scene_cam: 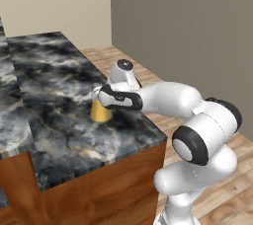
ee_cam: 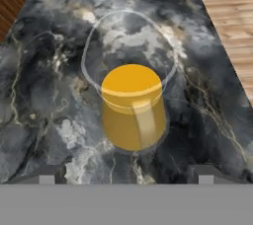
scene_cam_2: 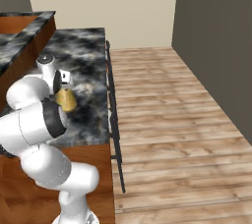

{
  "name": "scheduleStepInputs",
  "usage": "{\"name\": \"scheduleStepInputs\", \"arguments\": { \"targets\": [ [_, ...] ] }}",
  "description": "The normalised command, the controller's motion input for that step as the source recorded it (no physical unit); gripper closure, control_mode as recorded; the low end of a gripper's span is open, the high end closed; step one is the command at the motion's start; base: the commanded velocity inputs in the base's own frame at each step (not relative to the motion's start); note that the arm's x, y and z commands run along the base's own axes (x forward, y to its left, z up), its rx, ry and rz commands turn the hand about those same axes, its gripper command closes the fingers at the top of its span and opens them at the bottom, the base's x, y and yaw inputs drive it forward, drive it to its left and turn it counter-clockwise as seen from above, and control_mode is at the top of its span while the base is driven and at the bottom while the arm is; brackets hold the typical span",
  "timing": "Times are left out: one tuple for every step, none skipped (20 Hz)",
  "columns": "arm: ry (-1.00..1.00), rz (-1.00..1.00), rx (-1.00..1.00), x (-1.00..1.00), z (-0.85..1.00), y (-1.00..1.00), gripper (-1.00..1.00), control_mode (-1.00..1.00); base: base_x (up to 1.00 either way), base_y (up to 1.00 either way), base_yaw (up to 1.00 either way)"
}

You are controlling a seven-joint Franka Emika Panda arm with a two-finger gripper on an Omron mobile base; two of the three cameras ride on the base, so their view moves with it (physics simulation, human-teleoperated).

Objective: Place the pitcher and cup on the dining counter for serving.

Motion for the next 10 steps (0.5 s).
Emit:
{"name": "scheduleStepInputs", "arguments": {
  "targets": [
    [0.00, 0.00, 0.00, -0.82, 0.74, -0.16, -1.00, -1.00, 0.00, 0.00, 0.00],
    [0.00, 0.00, 0.00, -0.92, 0.71, -0.22, -1.00, -1.00, 0.00, 0.00, 0.00],
    [0.00, 0.00, 0.00, -1.00, 0.68, -0.35, -1.00, -1.00, 0.00, 0.00, 0.00],
    [0.00, 0.00, 0.01, -1.00, 0.64, -0.43, -1.00, -1.00, 0.00, 0.00, 0.00],
    [0.00, 0.00, 0.00, -1.00, 0.57, -0.46, -1.00, -1.00, 0.00, 0.00, 0.00],
    [0.00, 0.00, 0.00, -1.00, 0.51, -0.49, -1.00, -1.00, 0.00, 0.00, 0.00],
    [0.00, 0.00, 0.00, -1.00, 0.50, -0.52, -1.00, -1.00, 0.00, 0.00, 0.00],
    [0.00, 0.00, 0.00, -1.00, 0.49, -0.56, -1.00, -1.00, 0.00, 0.00, 0.00],
    [0.00, 0.00, 0.00, -1.00, 0.41, -0.62, -1.00, -1.00, 0.00, 0.00, 0.00],
    [-0.02, 0.00, 0.00, -1.00, 0.31, -0.68, -1.00, -1.00, 0.00, 0.00, 0.00]
  ]
}}
